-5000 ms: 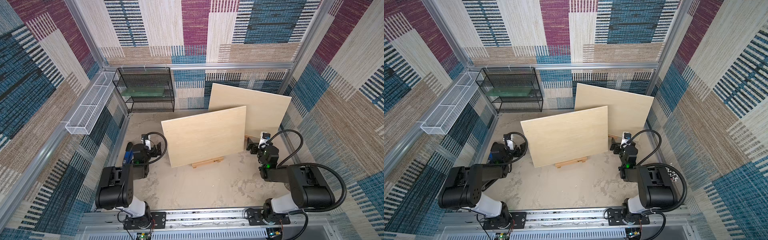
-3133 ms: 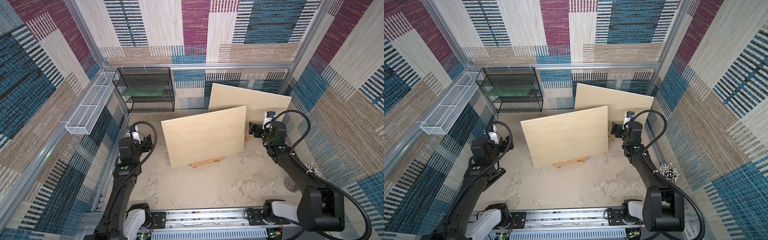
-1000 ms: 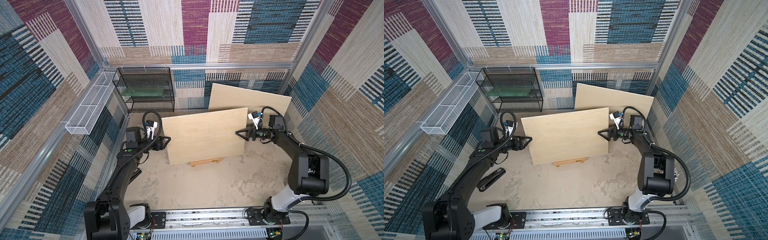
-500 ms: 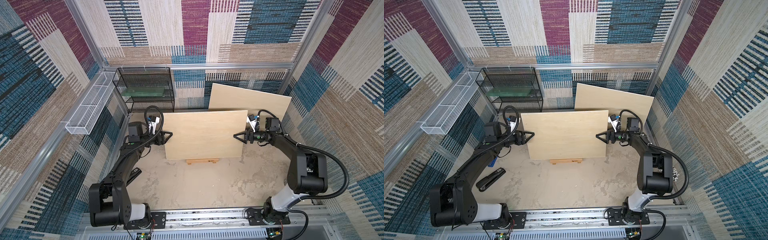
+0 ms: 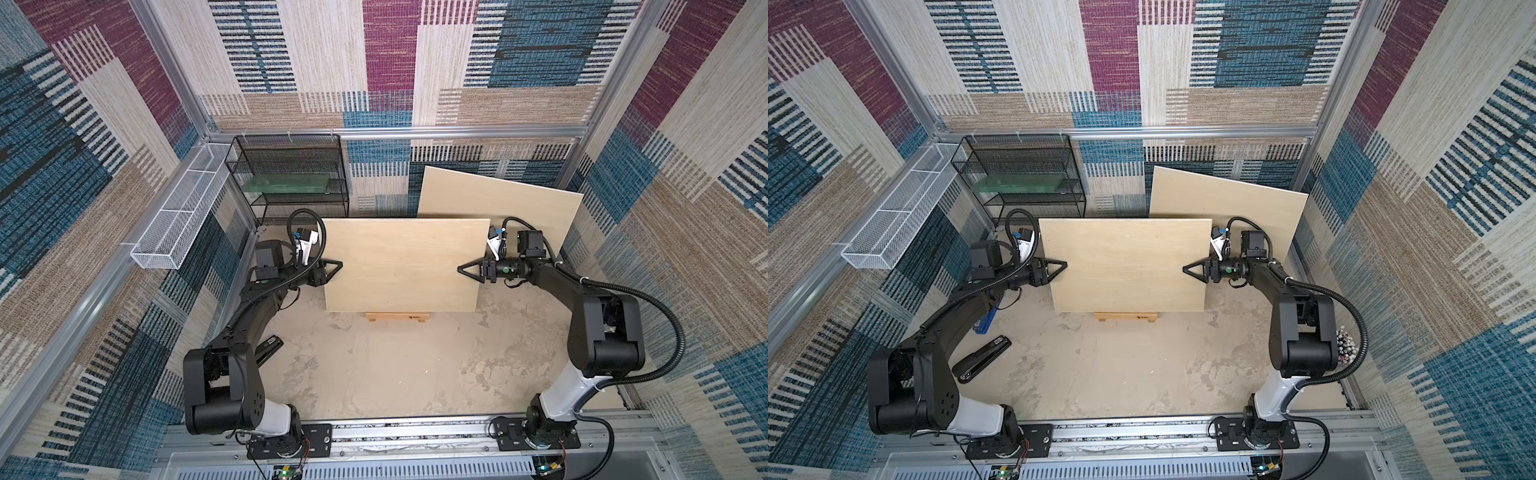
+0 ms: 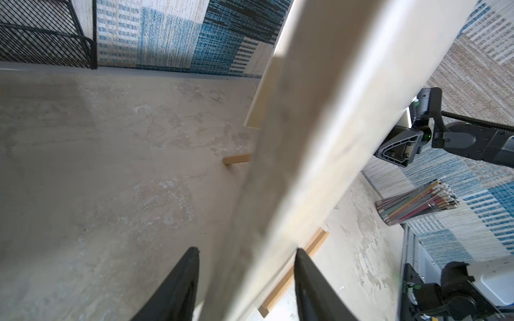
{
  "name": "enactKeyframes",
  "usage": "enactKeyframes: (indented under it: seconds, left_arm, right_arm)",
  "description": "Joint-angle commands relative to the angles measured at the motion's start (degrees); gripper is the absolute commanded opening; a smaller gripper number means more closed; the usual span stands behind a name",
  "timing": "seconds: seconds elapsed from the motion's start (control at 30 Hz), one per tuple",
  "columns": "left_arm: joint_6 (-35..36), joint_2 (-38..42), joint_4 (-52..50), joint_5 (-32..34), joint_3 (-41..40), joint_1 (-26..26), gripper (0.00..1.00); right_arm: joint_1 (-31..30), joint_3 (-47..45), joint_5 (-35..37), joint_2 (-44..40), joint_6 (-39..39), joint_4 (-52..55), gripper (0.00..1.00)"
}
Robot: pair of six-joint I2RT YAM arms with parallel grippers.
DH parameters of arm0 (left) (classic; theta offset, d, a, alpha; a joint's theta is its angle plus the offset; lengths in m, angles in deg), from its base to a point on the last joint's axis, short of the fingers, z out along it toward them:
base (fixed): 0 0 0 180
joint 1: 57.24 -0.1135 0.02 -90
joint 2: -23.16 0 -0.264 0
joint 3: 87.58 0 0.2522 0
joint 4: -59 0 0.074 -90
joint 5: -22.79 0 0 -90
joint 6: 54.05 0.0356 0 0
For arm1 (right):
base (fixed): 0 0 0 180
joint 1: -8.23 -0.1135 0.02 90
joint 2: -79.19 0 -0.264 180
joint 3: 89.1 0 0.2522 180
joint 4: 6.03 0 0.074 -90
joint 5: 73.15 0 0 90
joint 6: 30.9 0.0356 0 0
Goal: Disassemble the easel
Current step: Pick up the drawing board from the easel.
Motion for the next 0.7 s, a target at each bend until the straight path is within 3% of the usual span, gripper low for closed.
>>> enactKeyframes:
  seconds: [0.0, 0.33, 0.57, 0.67]
  left_arm:
    - [1.42, -0.96, -2.46, -2.33, 1.45, -0.28, 0.52]
    - [-4.35, -5.62, 6.91, -6.49, 0.22, -4.82, 0.42]
    - [-4.13, -7.03, 6.55, -8.87, 2.83, -4.93, 0.38]
    - [-4.22, -7.67, 6.67, -10.54, 3.37, -5.02, 0.37]
  right_arm:
    - [-2.23, 1.99, 0.32, 1.22, -2.5, -2.66, 0.68]
    - [-2.47, 6.82, -2.06, 4.47, -3.6, -0.57, 0.66]
    - [-1.13, 8.14, -7.91, 6.02, -5.59, 1.05, 0.67]
    - [-0.97, 10.67, -9.51, 7.48, -11.29, 8.0, 0.67]
